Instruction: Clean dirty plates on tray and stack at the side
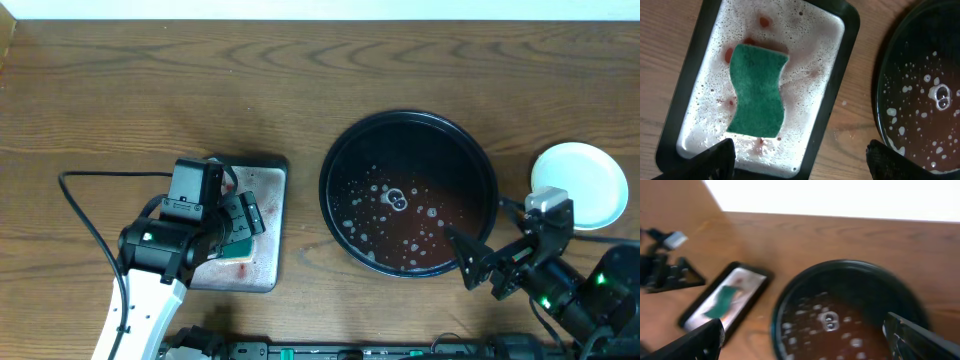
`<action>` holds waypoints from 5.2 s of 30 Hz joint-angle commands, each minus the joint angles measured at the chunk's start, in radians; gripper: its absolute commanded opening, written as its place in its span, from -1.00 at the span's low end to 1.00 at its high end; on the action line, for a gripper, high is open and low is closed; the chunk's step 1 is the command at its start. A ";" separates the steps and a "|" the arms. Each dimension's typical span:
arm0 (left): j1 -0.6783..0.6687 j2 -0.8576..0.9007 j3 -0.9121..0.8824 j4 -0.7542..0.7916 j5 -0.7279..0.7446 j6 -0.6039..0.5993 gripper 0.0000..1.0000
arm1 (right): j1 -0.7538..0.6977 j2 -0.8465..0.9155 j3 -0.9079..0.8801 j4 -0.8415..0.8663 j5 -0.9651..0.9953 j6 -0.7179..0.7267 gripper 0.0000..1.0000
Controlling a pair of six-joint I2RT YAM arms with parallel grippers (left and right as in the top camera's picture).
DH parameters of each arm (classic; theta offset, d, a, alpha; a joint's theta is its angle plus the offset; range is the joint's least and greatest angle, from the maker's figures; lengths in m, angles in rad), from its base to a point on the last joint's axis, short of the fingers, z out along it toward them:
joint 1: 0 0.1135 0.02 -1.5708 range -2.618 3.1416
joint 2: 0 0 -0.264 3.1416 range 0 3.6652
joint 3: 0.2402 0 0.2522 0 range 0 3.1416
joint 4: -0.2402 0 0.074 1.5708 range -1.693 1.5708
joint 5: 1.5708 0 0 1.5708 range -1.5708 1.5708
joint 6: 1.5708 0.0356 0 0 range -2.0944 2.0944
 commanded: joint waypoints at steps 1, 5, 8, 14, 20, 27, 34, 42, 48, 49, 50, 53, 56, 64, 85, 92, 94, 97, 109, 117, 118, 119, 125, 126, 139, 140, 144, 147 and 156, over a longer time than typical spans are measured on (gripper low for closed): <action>0.003 0.001 0.014 -0.005 0.002 0.005 0.68 | -0.006 -0.092 -0.053 0.031 0.142 -0.049 0.98; 0.003 0.001 0.014 -0.005 0.002 0.005 0.68 | -0.011 -0.211 -0.162 0.126 0.230 -0.049 0.98; 0.003 0.001 0.014 -0.005 0.002 0.005 0.68 | -0.010 -0.282 -0.296 0.246 0.283 -0.049 0.98; 0.003 0.001 0.014 -0.005 0.002 0.005 0.68 | -0.010 -0.426 -0.578 0.449 0.296 -0.048 0.99; 0.003 0.001 0.014 -0.005 0.002 0.005 0.68 | -0.010 -0.495 -0.820 0.727 0.294 -0.048 0.99; 0.003 0.001 0.014 -0.005 0.002 0.005 0.68 | -0.010 -0.497 -0.927 0.883 0.296 -0.048 0.98; 0.003 0.001 0.014 -0.005 0.002 0.005 0.68 | -0.010 -0.495 -0.927 0.793 0.296 -0.048 0.98; 0.003 0.001 0.014 -0.005 0.002 0.005 0.68 | -0.010 -0.494 -0.927 0.792 0.296 -0.048 0.98; 0.003 0.000 0.014 -0.005 0.002 0.005 0.68 | -0.010 -0.494 -0.927 0.792 0.296 -0.048 0.99; 0.000 -0.008 0.013 -0.005 0.001 0.005 0.68 | -0.010 -0.494 -0.927 0.792 0.296 -0.048 0.98; 0.003 -0.036 0.010 -0.005 0.000 0.005 0.68 | -0.010 -0.494 -0.927 0.792 0.296 -0.048 0.99; 0.008 -0.141 -0.018 0.002 -0.029 0.006 0.68 | -0.010 -0.494 -0.927 0.793 0.296 -0.048 0.98; 0.058 -0.306 -0.074 0.035 -0.066 0.006 0.68 | -0.010 -0.494 -0.927 0.793 0.296 -0.048 0.99; 0.171 -0.660 -0.310 0.371 -0.048 0.179 0.68 | -0.010 -0.494 -0.927 0.792 0.296 -0.048 0.99; 0.220 -1.024 -0.917 1.020 -0.032 0.214 0.68 | -0.010 -0.494 -0.927 0.793 0.296 -0.048 0.98; 0.209 -1.024 -0.917 0.988 -0.032 0.214 0.68 | -0.010 -0.494 -0.927 0.792 0.296 -0.048 0.99; 0.209 -1.024 -0.917 0.974 -0.032 0.214 0.68 | -0.010 -0.494 -0.927 0.792 0.296 -0.048 0.98; 0.209 -1.024 -0.917 0.930 -0.032 0.214 0.68 | -0.010 -0.494 -0.927 0.792 0.296 -0.048 0.99; 0.209 -1.000 -0.916 0.877 -0.032 0.214 0.68 | -0.010 -0.494 -0.927 0.792 0.296 -0.048 0.98; 0.209 -1.000 -0.916 0.877 -0.032 0.214 0.68 | -0.010 -0.494 -0.927 0.793 0.296 -0.048 0.99; 0.209 -1.000 -0.916 0.877 -0.032 0.214 0.68 | -0.010 -0.494 -0.927 0.792 0.296 -0.048 0.99; 0.209 -1.000 -0.916 0.877 -0.032 0.214 0.68 | -0.010 -0.494 -0.927 0.792 0.296 -0.048 0.98; 0.209 -1.000 -0.916 0.877 -0.032 0.214 0.68 | -0.010 -0.494 -0.927 0.792 0.296 -0.048 0.99; 0.209 -1.000 -0.916 0.877 -0.032 0.214 0.68 | -0.010 -0.494 -0.927 0.793 0.296 -0.048 0.99; 0.209 -1.000 -0.916 0.877 -0.032 0.214 0.68 | -0.010 -0.494 -0.927 0.793 0.296 -0.048 0.99; 0.209 -1.000 -0.916 0.877 -0.032 0.214 0.68 | -0.010 -0.494 -0.927 0.792 0.296 -0.048 0.99; 0.209 -1.000 -0.916 0.877 -0.032 0.214 0.68 | -0.010 -0.494 -0.927 0.792 0.296 -0.048 0.99; 0.209 -1.000 -0.916 0.877 -0.032 0.214 0.68 | -0.010 -0.494 -0.927 0.792 0.296 -0.048 0.98; 0.209 -1.000 -0.916 0.877 -0.032 0.214 0.68 | -0.010 -0.494 -0.927 0.792 0.296 -0.048 0.98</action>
